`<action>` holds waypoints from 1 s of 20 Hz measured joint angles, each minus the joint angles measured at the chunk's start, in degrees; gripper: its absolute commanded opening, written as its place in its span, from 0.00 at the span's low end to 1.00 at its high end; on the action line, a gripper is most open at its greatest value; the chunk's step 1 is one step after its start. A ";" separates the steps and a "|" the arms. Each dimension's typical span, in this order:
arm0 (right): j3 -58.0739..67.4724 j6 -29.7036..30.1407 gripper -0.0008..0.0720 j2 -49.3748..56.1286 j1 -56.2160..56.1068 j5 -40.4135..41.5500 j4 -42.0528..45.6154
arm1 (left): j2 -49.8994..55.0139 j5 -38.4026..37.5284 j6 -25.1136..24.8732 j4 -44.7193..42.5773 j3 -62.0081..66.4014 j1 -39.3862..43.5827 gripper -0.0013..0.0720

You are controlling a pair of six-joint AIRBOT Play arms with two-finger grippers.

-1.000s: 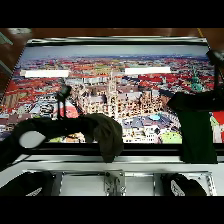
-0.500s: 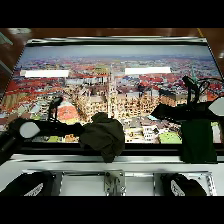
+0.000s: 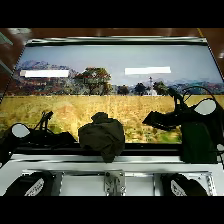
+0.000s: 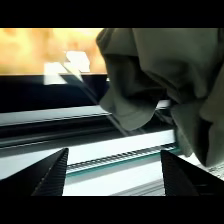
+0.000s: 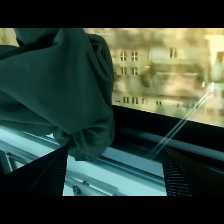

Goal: Fold the shirts.

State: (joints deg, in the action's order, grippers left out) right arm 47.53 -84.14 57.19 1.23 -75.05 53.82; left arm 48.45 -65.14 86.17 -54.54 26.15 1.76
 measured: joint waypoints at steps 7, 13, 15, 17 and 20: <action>-2.40 0.74 0.97 6.45 -4.68 0.31 -2.14 | 8.07 12.52 -2.43 9.11 -4.55 6.38 0.84; -2.64 0.79 0.97 14.01 -13.20 2.71 -2.40 | 14.12 17.38 -2.86 12.02 -4.92 7.96 0.38; -2.64 0.63 0.97 16.59 -16.02 3.91 -2.97 | 14.93 19.63 -3.02 13.25 -4.98 8.17 0.18; -2.64 0.57 0.97 18.47 -18.64 5.40 -4.13 | 15.37 20.98 -3.37 14.43 -4.92 8.20 0.07; -2.64 -0.22 0.97 20.13 -22.60 9.27 -5.18 | 15.63 22.18 -4.44 15.34 -4.85 8.24 0.07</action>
State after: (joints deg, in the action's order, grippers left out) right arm 44.88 -84.36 77.32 -21.37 -65.78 48.64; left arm 64.07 -42.96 81.73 -39.20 21.30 10.00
